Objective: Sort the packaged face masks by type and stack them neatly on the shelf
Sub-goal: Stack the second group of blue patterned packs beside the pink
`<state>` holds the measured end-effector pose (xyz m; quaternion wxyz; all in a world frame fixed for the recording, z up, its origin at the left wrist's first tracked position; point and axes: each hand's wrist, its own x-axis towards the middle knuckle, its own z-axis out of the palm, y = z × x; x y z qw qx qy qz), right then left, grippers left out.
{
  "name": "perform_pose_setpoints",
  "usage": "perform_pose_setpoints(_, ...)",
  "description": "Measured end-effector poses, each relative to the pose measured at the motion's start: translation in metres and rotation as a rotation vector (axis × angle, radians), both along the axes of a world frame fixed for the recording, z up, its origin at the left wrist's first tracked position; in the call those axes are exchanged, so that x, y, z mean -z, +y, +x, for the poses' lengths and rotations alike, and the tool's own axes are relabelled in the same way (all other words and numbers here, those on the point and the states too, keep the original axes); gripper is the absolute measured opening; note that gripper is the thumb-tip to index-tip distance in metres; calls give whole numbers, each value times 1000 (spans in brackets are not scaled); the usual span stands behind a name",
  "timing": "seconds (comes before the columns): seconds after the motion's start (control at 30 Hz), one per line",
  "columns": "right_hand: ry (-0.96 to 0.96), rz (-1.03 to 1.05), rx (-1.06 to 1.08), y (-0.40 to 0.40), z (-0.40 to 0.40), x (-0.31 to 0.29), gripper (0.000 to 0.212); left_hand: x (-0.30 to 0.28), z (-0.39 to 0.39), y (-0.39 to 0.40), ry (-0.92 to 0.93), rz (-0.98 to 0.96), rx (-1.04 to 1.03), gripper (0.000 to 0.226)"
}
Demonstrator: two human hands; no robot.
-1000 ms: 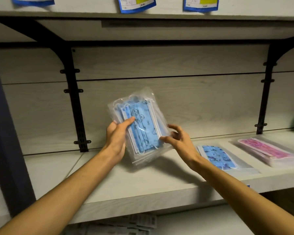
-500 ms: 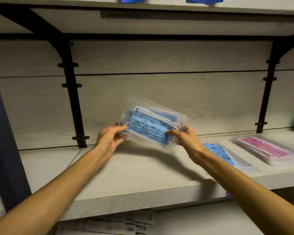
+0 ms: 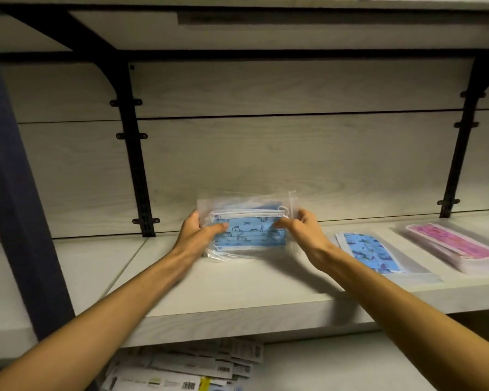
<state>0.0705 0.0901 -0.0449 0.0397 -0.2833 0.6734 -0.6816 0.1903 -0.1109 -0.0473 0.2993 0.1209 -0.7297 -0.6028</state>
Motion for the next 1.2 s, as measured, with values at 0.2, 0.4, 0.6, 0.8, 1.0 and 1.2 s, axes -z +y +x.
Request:
perform_pose_setpoints(0.2,-97,-47,30,2,0,9,35,5,2,4,4,92,-55,26)
perform_pose_setpoints(0.4,-135,13,-26,7,0,12,18,11,2,6,6,71,11,32)
perform_pose_setpoints(0.6,-89,-41,-14,8,2,9,31,11,0,9,54,113,21,33)
perform_pose_setpoints(0.8,-203,-48,-28,6,2,10,31,12,-2,9,-8,109,38,28)
perform_pose_setpoints(1.0,176,44,113,15,-7,-8,58,6,4,5,0,10,9,14)
perform_pose_setpoints(1.2,955,507,160,17,-5,-72,74,-29,11,1,64,-378,-53,16)
